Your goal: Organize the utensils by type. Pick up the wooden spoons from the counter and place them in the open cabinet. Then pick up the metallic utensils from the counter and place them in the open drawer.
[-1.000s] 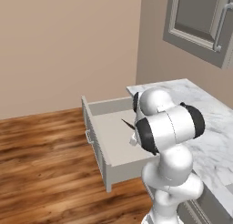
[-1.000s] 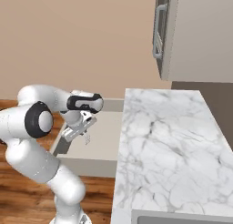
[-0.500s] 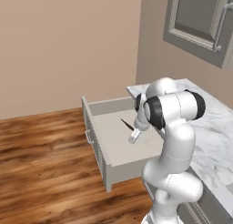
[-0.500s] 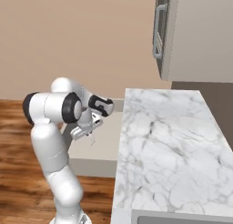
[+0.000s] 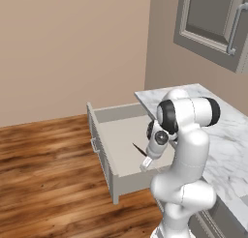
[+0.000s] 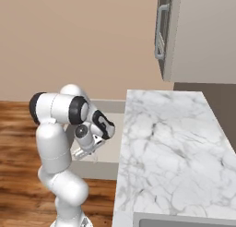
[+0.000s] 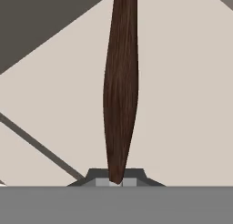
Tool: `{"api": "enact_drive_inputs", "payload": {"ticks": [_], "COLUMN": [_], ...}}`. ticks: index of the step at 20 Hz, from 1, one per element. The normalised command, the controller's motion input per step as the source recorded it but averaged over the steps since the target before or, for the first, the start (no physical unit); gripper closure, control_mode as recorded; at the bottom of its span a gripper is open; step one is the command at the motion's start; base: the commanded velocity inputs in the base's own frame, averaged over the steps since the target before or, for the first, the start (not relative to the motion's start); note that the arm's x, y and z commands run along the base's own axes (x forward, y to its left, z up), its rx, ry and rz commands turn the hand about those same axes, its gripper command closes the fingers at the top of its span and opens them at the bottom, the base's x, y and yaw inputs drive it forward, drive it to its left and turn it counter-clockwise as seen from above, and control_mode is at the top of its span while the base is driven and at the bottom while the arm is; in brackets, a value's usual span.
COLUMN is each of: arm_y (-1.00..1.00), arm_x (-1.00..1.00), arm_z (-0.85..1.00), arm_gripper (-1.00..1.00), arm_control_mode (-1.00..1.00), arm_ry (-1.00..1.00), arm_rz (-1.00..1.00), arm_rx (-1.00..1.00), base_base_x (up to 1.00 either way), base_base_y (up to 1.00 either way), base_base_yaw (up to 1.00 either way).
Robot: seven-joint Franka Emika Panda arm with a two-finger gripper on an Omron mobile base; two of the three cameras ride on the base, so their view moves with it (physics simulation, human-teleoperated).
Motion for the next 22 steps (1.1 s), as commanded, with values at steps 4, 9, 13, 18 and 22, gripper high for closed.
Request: {"api": "enact_drive_inputs", "payload": {"ticks": [4, 9, 13, 18, 22], "arm_y": [0.35, 0.33, 0.45, 0.58, 0.44], "arm_x": [1.00, 1.00, 1.00, 1.00, 1.00], "arm_z": [0.00, 0.39, 0.75, 1.00, 1.00], "arm_gripper": [1.00, 1.00, 1.00, 1.00, 1.00], "arm_control_mode": [-1.00, -1.00, -1.00, -1.00, -1.00], "arm_ry": [0.26, 0.30, 0.53, 0.47, 0.43], "arm_rz": [0.00, 0.00, 0.03, 0.06, 0.11], "arm_rx": [-0.09, -0.04, -0.14, -0.21, -0.17], "base_base_x": [0.00, 0.00, 0.00, 0.00, 0.00], "base_base_y": [0.00, 0.00, 0.00, 0.00, 0.00], "base_base_yaw": [0.00, 0.00, 0.00, 0.00, 0.00]}}
